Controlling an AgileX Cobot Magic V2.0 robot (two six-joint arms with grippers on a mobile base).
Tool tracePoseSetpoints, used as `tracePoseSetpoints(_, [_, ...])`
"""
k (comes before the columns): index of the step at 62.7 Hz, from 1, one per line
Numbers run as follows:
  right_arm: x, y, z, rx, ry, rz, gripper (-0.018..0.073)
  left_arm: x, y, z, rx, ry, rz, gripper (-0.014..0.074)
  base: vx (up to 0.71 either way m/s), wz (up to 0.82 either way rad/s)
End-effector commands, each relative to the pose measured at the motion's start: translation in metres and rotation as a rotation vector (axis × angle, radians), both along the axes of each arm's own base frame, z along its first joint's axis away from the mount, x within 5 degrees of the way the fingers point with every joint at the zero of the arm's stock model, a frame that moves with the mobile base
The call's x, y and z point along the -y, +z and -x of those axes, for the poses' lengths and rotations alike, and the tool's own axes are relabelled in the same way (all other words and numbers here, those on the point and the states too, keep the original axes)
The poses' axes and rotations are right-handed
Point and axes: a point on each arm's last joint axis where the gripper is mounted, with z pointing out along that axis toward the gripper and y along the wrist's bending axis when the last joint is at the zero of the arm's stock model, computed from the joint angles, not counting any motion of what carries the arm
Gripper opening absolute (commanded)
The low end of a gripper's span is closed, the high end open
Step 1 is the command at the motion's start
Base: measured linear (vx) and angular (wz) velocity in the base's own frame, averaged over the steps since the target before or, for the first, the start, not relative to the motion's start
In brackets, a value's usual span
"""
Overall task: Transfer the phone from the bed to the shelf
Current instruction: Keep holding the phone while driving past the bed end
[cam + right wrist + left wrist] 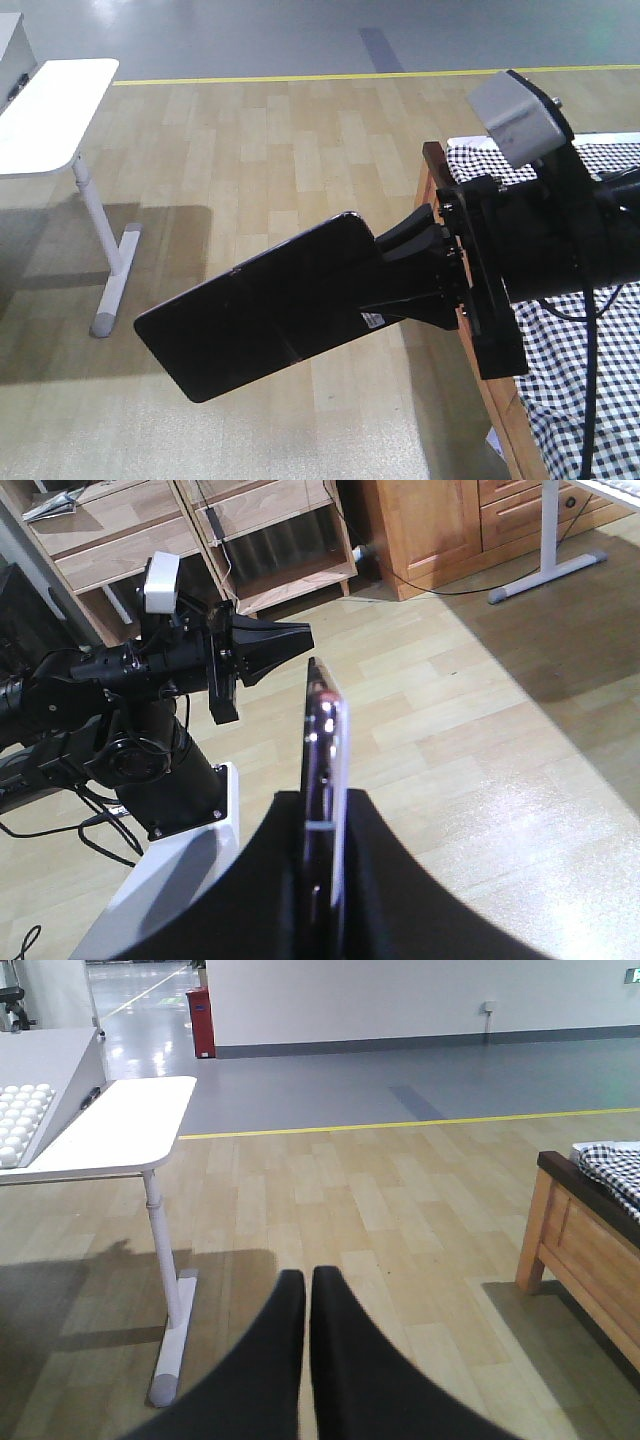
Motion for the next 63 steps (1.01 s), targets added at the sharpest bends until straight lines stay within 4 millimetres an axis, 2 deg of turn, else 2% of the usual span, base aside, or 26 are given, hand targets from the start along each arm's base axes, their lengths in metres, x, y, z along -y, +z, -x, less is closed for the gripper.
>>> tracePoseSetpoints(1, [-0.0009,0.0213,0.0122,0.006,0.066,-0.107,-0.0001,-0.0007,0.0071,-0.0003,0.082,0.008,0.009,0.0001,0.08,0.02])
tracePoseSetpoints(63, [-0.0009,0.0213,0.0122,0.006,0.066,-0.107,-0.0001,-0.0007,0.0071,-0.0003,0.082,0.008,0.009,0.0001,0.11,0.04])
